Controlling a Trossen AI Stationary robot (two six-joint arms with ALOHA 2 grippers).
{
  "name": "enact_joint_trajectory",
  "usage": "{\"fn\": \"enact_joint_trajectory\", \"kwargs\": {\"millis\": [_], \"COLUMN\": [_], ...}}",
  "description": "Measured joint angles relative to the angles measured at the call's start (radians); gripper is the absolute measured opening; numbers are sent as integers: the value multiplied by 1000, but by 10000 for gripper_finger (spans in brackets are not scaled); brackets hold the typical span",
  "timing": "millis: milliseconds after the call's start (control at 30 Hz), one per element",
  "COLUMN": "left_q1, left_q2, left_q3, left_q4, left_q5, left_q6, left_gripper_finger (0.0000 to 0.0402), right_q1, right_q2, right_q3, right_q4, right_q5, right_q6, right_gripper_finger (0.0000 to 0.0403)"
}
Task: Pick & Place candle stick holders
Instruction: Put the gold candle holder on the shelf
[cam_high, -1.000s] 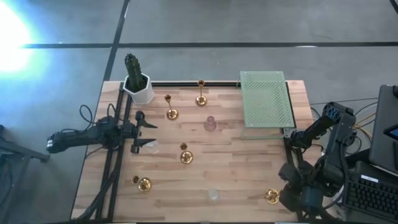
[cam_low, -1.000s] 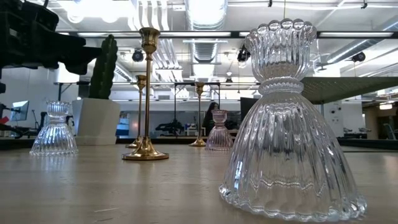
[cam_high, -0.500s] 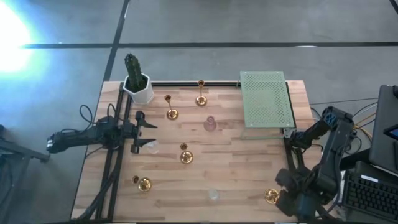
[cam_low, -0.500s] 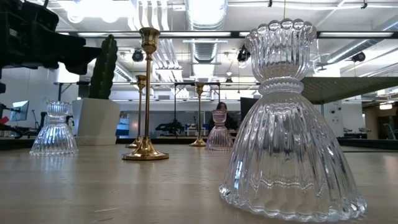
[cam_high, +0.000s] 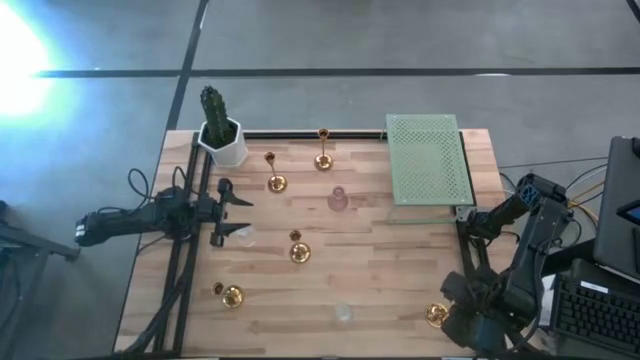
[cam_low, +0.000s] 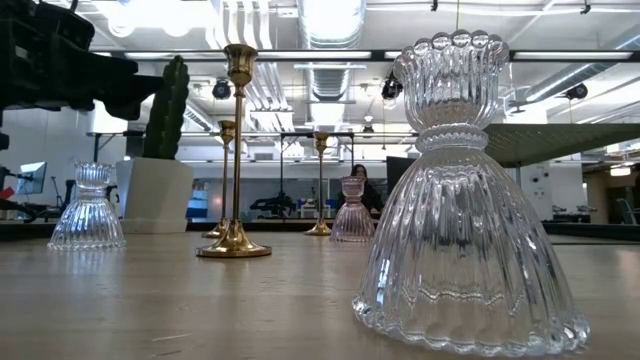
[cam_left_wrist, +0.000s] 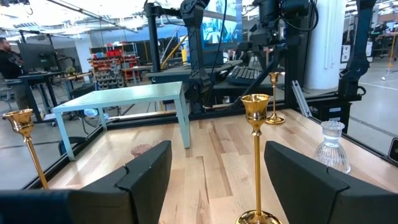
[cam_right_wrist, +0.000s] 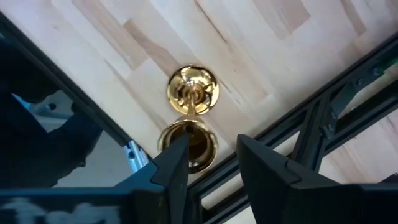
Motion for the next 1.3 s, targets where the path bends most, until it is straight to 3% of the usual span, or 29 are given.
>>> {"fn": "enact_joint_trajectory", "kwargs": {"millis": [633, 867, 1300], "left_q1": [0, 0, 0], "left_q2": [0, 0, 0], "left_q3": [0, 0, 0], "left_q4": [0, 0, 0], "left_q5": [0, 0, 0], "left_q6": [0, 0, 0], "left_gripper_finger": [262, 262, 262], "right_q1": [0, 0, -4], "right_q2": [-3, -4, -33], "right_q3": [-61, -61, -63], "right_q4": [71, 84, 80], "right_q5": [-10, -11, -29], "right_q6": [-15, -75, -99], "right_gripper_finger": [71, 18, 8]}}
